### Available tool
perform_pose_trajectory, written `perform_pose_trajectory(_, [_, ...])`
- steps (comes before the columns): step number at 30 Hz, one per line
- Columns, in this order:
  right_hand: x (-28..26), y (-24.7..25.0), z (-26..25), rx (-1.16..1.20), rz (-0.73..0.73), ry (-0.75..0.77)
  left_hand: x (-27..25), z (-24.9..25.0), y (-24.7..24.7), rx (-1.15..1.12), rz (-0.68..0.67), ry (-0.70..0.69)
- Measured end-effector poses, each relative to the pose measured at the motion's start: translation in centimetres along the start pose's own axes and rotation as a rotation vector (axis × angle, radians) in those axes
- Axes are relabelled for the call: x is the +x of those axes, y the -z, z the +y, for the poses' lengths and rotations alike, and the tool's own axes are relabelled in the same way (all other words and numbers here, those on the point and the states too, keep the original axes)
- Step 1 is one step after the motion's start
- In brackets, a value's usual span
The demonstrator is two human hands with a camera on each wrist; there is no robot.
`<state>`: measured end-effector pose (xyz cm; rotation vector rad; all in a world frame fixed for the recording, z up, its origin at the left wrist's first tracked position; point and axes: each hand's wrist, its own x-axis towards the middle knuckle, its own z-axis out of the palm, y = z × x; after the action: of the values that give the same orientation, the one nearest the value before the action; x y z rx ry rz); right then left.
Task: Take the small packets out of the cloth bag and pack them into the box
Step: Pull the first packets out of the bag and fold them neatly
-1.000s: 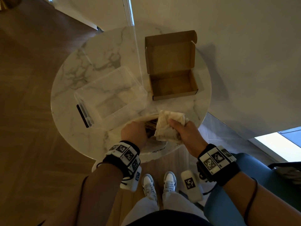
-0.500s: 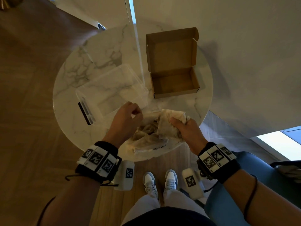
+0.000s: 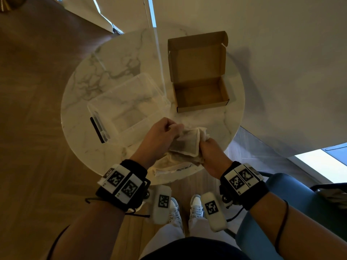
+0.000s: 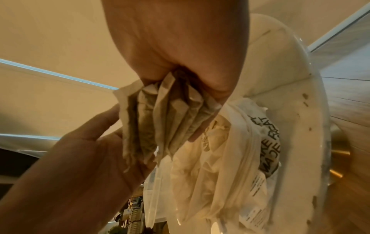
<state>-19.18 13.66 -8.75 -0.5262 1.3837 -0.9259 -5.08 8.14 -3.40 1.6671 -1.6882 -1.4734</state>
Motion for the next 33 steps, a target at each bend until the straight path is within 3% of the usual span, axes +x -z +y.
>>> perform_pose_trajectory(4, [0.2, 0.0, 0.2, -0.001, 0.079, -0.039, -0.1, -0.5, 0.9, 0.230, -0.049, -0.043])
perform_pose_trajectory(8, [0.0, 0.1, -0.2, 0.009, 0.038, 0.025, -0.4, 0.8, 2.3, 0.234, 0.060, -0.289])
perform_pose_trajectory(10, [0.3, 0.1, -0.4, -0.012, 0.051, 0.030, -0.4, 1.9, 3.0, 0.161, 0.018, -0.365])
perform_pose_trajectory(14, [0.6, -0.3, -0.3, 0.002, 0.084, 0.047, 0.1, 2.4, 3.3, 0.343, -0.027, -0.449])
perform_pose_trajectory(16, [0.6, -0.6, -0.3, 0.004, 0.032, 0.031, 0.0, 2.4, 3.1, 0.435, -0.043, -0.494])
perform_pose_trajectory(21, [0.4, -0.4, -0.5, 0.072, -0.007, -0.023, -0.9, 1.5, 1.5, 0.440, -0.146, -0.478])
perform_pose_trajectory(23, [0.3, -0.5, -0.7, 0.102, -0.007, -0.029, -0.9, 0.7, 1.1, 0.436, -0.091, -0.425])
perform_pose_trajectory(27, [0.5, -0.6, -0.8, 0.010, 0.058, -0.035, 0.3, 0.5, 2.7, 0.530, 0.250, -0.445])
perform_pose_trajectory(33, [0.2, -0.7, -0.6, -0.004, -0.043, -0.020, 1.4, 1.7, 3.3, 0.814, 0.180, -0.671])
